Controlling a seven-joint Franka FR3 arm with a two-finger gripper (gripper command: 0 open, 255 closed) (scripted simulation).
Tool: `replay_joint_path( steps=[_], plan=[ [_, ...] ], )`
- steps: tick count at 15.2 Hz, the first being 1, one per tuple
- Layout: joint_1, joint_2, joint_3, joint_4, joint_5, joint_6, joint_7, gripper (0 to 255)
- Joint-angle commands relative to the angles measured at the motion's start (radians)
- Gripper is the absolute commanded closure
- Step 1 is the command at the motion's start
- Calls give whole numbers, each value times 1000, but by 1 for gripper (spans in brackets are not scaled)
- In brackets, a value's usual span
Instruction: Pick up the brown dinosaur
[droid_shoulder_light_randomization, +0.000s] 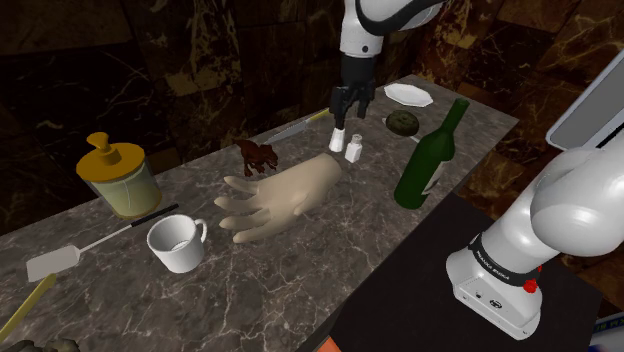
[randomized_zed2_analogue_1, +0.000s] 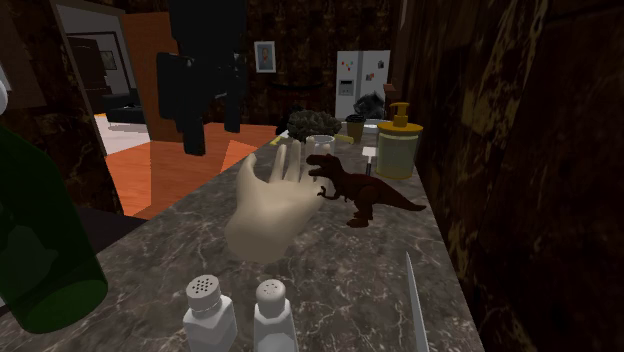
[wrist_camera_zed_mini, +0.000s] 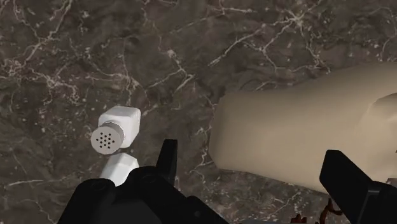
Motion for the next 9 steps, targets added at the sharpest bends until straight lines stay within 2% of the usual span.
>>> replay_joint_path(
  steps=[1, 9],
  plan=[
    [13, 71, 16, 44, 10, 35, 18, 0],
    [56, 347, 58, 268, 15, 118, 70, 0]
  ],
)
